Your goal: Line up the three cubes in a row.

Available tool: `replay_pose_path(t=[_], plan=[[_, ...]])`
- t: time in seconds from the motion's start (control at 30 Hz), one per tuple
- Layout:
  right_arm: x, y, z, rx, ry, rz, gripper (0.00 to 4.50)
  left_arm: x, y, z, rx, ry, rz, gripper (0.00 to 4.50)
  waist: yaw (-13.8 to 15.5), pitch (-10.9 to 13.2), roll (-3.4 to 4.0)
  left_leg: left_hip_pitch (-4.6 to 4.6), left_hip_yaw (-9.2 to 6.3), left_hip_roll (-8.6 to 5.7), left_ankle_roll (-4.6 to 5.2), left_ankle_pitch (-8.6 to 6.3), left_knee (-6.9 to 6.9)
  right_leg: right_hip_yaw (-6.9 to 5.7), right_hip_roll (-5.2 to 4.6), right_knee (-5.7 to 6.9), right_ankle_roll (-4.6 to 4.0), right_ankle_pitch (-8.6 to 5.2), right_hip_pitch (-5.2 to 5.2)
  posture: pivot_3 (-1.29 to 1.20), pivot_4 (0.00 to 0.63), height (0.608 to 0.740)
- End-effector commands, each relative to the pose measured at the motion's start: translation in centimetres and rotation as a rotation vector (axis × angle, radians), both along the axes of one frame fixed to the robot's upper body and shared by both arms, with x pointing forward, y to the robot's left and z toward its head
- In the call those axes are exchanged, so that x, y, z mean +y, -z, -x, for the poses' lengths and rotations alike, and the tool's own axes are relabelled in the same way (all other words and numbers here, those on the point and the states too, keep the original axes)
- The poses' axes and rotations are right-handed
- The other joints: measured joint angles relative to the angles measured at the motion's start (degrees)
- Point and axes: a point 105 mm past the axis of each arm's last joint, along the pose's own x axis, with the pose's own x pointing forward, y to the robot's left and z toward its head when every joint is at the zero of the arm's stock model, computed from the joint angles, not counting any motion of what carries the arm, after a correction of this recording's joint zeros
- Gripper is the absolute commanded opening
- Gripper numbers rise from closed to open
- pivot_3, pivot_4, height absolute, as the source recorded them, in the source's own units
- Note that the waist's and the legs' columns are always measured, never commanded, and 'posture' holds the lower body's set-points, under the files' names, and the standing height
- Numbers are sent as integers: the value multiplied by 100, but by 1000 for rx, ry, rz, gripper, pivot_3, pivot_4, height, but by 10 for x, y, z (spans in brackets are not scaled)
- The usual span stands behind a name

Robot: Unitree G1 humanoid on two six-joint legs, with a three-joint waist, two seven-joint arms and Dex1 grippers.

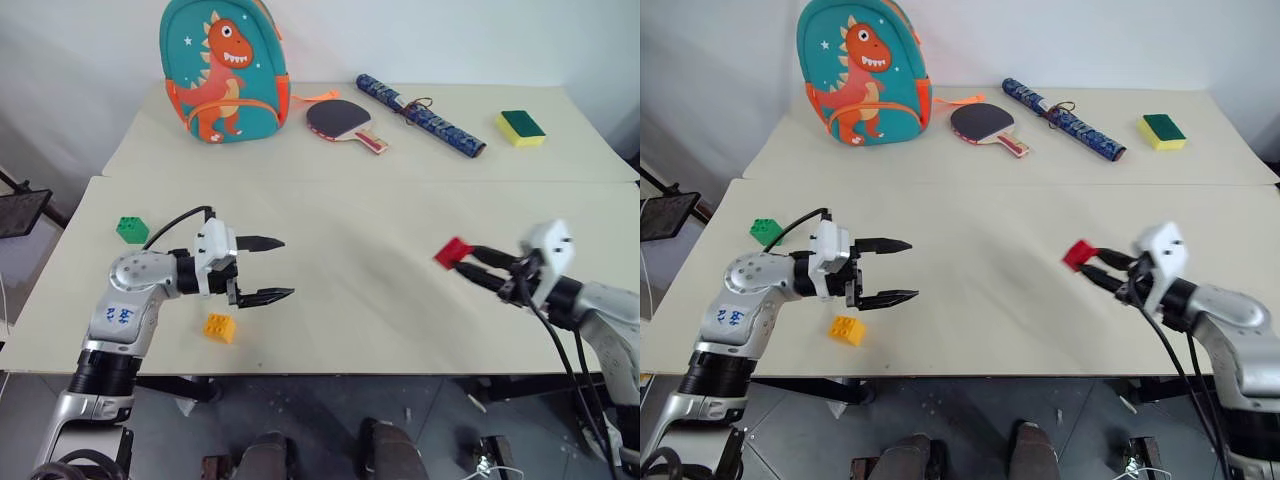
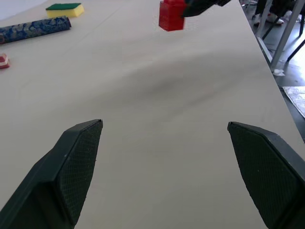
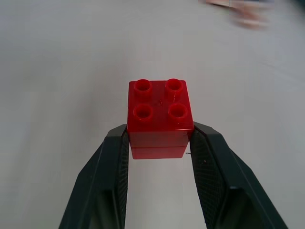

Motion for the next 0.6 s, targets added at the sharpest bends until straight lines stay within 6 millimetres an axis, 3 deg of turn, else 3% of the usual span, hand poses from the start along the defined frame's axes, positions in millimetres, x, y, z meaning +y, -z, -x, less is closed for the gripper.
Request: replay_pose_path(t=[0.03, 0.27, 0.43, 0.47, 0.5, 0.6], plan=[[21, 17, 2, 64, -289, 159, 1444, 6, -13, 4, -32, -27, 23, 4500, -1, 1, -3, -2, -1, 0, 0, 0, 7, 0, 0, 1, 0, 0, 0, 0, 150, 740], [45, 27, -18, 81, -489, 193, 1444, 15, -10, 17, -13, -63, 3, 4500, 32, 5, -9, -14, -14, 1, 0, -4, 21, -19, -4, 4, 3, 1, 1, 0, 150, 740], [55, 28, -28, 99, -535, 182, 1444, 23, -14, 21, -24, -117, 17, 4500, 11, 5, -9, -13, -15, 4, -2, -4, 27, -19, -3, 10, 2, 1, 2, 0, 150, 740], [57, 25, -31, 70, -531, 166, 1444, 25, -21, 20, -89, -138, 29, 4500, 11, 5, -9, -13, -15, 4, -2, -5, 27, -19, -4, 11, 2, 1, 2, 0, 150, 740], [58, 23, -32, 71, -533, 149, 2220, 28, -27, 17, -138, -172, 47, 4500, 15, 5, -9, -12, -17, 5, -3, -5, 27, -20, -3, 13, 2, 1, 2, 0, 150, 740], [56, 14, -31, 38, -538, 127, 3158, 39, -41, 12, -212, -260, 105, 4500, 32, 5, -8, -14, -20, 5, -5, -6, 31, -21, -4, 12, 2, 1, 3, 0, 150, 740]])
